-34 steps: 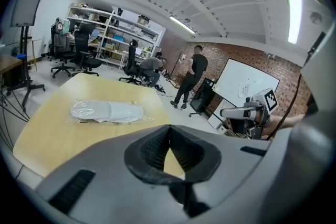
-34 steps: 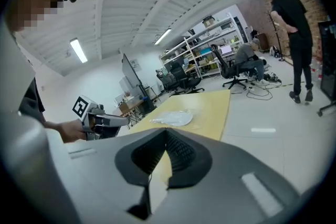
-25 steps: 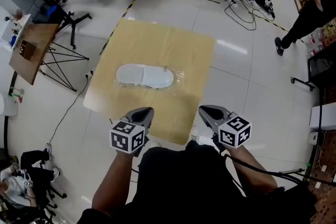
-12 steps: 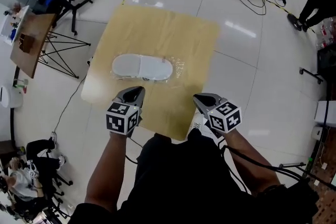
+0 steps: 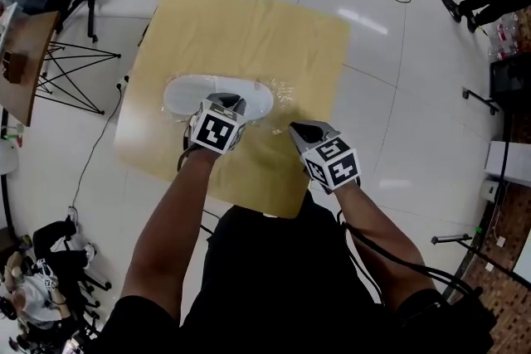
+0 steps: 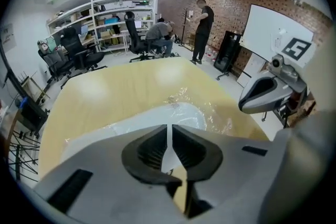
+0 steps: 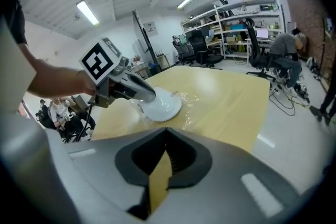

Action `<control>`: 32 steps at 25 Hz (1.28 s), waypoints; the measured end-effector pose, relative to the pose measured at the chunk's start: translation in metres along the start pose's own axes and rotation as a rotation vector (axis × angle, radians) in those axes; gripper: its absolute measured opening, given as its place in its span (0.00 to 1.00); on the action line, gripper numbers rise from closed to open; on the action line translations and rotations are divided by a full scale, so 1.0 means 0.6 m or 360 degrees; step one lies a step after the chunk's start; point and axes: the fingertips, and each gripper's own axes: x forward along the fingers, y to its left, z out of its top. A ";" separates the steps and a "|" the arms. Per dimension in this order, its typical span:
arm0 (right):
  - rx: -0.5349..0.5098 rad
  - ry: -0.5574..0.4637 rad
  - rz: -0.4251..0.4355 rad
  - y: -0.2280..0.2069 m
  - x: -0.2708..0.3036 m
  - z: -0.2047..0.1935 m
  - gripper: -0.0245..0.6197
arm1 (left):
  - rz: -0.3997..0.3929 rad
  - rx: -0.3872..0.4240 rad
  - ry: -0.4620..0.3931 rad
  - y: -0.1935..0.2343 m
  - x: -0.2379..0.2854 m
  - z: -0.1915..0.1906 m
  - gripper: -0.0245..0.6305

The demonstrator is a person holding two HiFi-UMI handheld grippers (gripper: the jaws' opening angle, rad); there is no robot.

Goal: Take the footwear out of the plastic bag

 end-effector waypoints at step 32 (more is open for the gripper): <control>-0.0482 0.0384 -0.0114 0.018 0.072 -0.060 0.07 | 0.0030 -0.0092 -0.0081 0.005 0.029 -0.022 0.05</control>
